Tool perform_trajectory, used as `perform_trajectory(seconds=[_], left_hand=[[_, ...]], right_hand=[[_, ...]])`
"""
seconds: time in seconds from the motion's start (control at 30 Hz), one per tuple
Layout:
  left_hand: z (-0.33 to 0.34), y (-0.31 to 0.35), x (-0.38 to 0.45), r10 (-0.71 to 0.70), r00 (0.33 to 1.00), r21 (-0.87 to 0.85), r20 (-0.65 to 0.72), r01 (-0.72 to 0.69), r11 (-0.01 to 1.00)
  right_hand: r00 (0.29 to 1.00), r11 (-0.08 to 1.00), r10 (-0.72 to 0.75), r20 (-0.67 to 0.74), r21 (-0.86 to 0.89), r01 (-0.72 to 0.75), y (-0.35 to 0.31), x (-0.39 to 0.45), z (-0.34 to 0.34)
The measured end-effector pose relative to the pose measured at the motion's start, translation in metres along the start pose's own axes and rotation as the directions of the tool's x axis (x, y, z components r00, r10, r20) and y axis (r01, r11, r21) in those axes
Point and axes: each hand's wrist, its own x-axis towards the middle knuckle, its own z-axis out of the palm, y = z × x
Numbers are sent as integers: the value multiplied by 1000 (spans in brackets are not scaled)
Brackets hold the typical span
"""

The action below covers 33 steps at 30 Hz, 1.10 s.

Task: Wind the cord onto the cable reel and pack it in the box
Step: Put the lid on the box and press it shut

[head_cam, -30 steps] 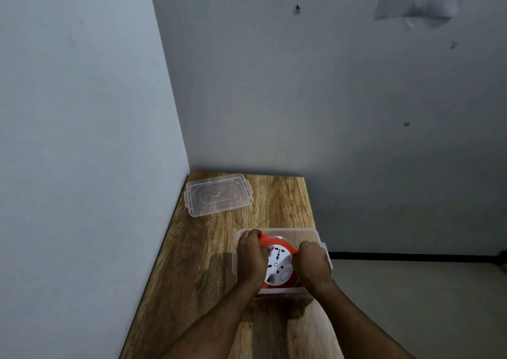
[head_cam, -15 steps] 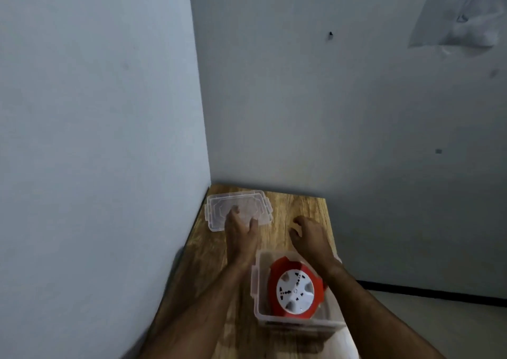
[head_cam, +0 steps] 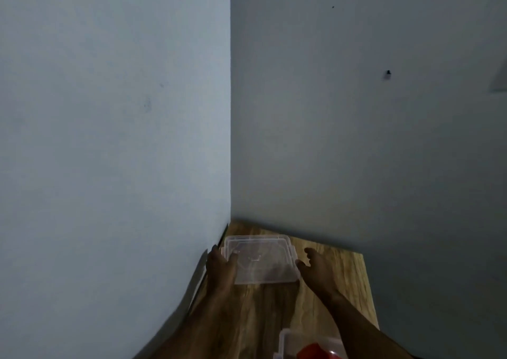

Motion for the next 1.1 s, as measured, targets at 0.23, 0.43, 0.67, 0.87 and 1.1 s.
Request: perform_trajectory(seconds=[0.23, 0.43, 0.67, 0.87, 1.1], left_hand=[[24, -16, 39, -28, 999, 99, 15, 26, 995], [42, -26, 54, -35, 999, 69, -7, 35, 997], [37, -4, 50, -27, 1000, 30, 0, 27, 999], [40, 21, 33, 4, 1000, -47, 19, -3, 999], [37, 62, -9, 99, 995, -109, 26, -96, 989]], right_hand=[[992, 982, 126, 6, 139, -125, 16, 55, 41], [999, 991, 49, -16, 129, -47, 21, 77, 67], [998, 978, 56, -30, 205, -49, 10, 68, 58], [992, 959, 96, -87, 274, -69, -5, 45, 20], [982, 943, 129, -140, 324, -77, -17, 2, -39]])
